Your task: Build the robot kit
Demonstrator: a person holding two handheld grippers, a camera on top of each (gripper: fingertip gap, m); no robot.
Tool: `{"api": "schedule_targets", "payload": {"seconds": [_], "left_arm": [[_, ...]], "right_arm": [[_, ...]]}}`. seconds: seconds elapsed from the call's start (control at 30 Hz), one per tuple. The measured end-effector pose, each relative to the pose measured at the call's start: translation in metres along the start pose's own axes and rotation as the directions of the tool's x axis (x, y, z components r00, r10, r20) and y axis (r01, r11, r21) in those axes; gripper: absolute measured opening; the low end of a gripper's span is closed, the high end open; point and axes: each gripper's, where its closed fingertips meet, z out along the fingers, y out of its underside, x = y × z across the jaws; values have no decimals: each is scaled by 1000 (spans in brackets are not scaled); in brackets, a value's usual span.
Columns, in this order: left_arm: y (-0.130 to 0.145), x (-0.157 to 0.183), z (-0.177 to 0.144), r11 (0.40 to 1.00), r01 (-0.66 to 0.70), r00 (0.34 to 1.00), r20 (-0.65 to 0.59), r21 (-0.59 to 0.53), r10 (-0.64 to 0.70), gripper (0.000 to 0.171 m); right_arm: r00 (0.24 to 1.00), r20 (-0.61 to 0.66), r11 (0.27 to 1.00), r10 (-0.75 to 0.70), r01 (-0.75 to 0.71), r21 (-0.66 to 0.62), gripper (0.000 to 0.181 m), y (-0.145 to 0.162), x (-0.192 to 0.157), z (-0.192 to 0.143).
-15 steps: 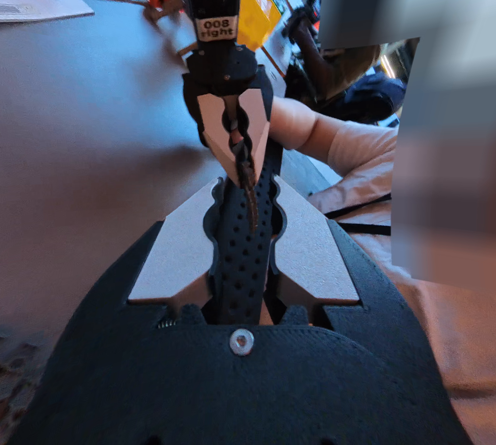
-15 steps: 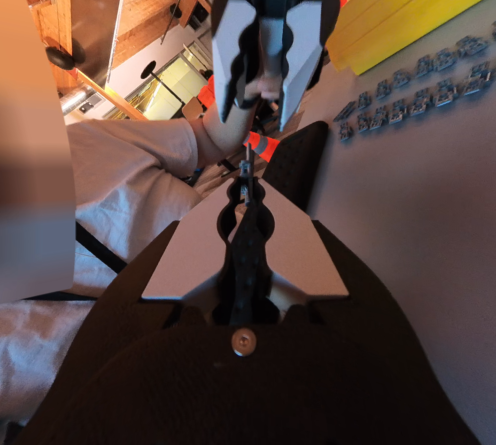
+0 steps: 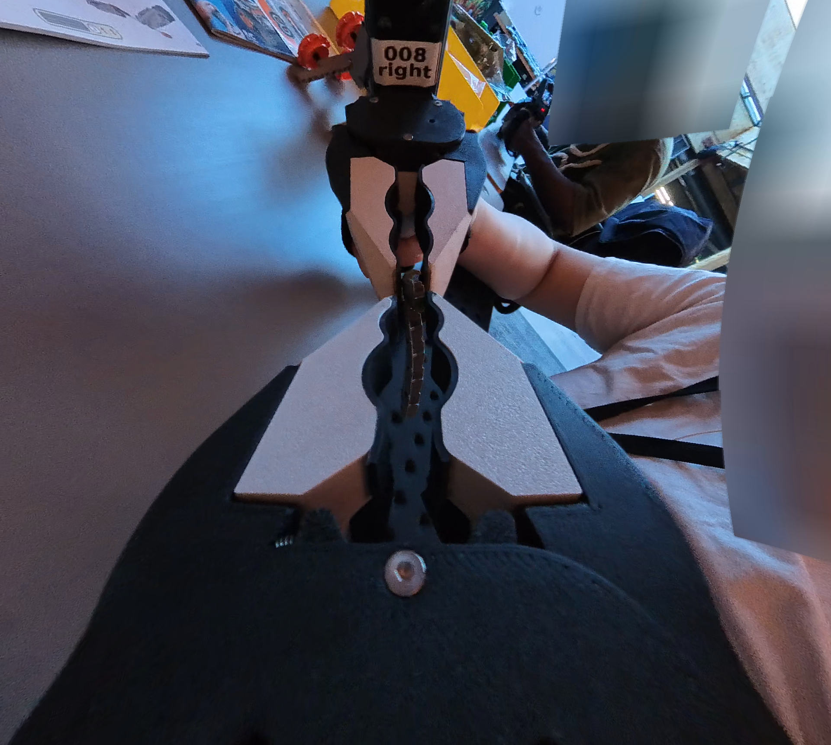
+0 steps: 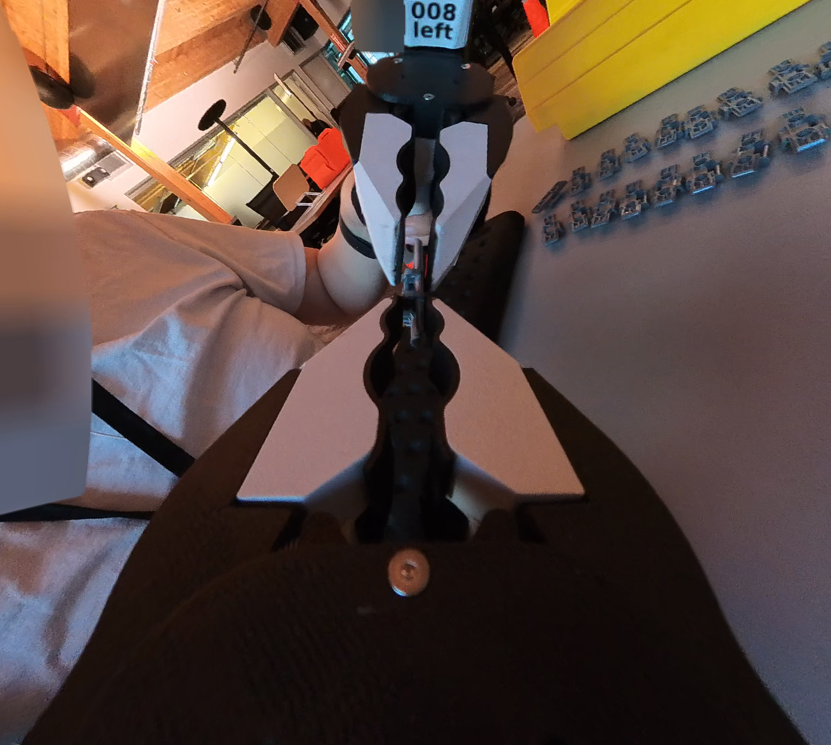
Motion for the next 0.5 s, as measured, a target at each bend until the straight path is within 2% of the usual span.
{"api": "schedule_targets", "payload": {"seconds": [0.3, 0.5], "left_arm": [[-1, -3, -3, 999, -26, 999, 41, 35, 25, 8], [4, -7, -1, 998, -54, 997, 64, 35, 51, 9]], "right_arm": [[1000, -31, 1000, 5, -5, 19, 6, -3, 2, 2], [994, -97, 998, -56, 53, -34, 6, 2, 7, 2]]}}
